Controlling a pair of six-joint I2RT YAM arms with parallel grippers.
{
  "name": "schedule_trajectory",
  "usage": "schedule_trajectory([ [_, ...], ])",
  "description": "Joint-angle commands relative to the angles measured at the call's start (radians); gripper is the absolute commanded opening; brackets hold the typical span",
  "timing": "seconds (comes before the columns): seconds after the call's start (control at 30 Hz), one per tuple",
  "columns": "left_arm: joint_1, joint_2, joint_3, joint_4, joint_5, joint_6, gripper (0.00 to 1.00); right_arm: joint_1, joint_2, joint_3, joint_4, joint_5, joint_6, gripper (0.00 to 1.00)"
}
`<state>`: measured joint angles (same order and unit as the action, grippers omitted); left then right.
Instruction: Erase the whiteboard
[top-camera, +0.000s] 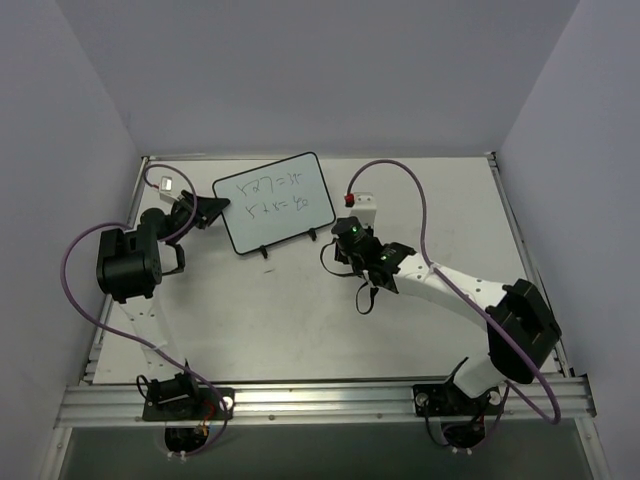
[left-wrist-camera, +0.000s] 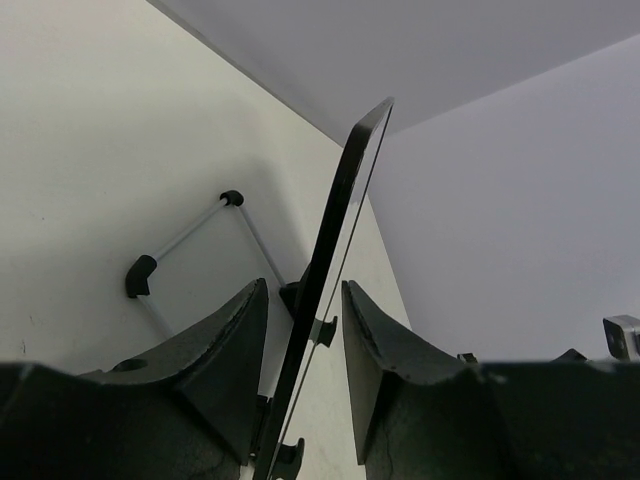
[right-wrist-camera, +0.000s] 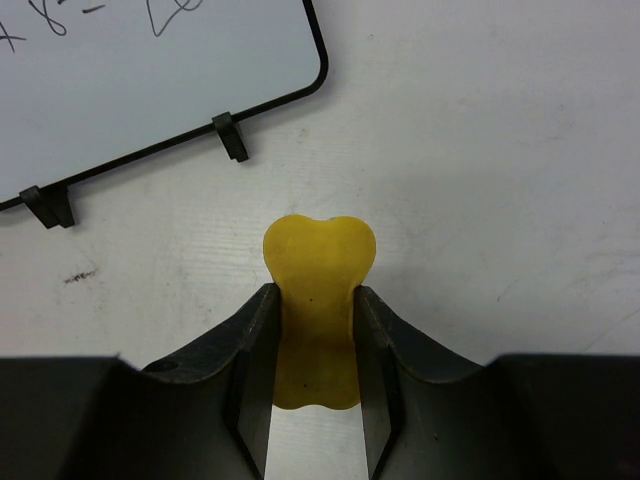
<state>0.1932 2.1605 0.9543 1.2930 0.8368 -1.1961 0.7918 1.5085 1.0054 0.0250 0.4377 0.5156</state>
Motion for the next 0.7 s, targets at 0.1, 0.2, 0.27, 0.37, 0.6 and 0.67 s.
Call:
schedule_trajectory([
  [0.1, 0.009, -0.014, 0.015, 0.292, 0.033, 0.036, 0.41, -0.003, 0.064, 0.105, 0.047, 0.019, -0.045, 0.10],
  [0.2, 0.008, -0.011, 0.014, 0.292, 0.036, 0.043, 0.38, -0.009, 0.116, 0.151, 0.081, 0.009, -0.061, 0.10],
  [0.27, 0.008, -0.010, 0.015, 0.292, 0.042, 0.047, 0.37, -0.014, 0.145, 0.170, 0.119, -0.005, -0.068, 0.09],
  [0.37, 0.006, -0.008, 0.014, 0.292, 0.045, 0.055, 0.34, -0.031, 0.205, 0.200, 0.182, -0.028, -0.078, 0.09],
  [0.6, 0.002, -0.001, 0.014, 0.292, 0.050, 0.072, 0.29, -0.072, 0.355, 0.282, 0.297, -0.105, -0.103, 0.07],
  [0.67, 0.002, 0.002, 0.014, 0.292, 0.050, 0.072, 0.27, -0.081, 0.381, 0.309, 0.328, -0.117, -0.115, 0.07],
])
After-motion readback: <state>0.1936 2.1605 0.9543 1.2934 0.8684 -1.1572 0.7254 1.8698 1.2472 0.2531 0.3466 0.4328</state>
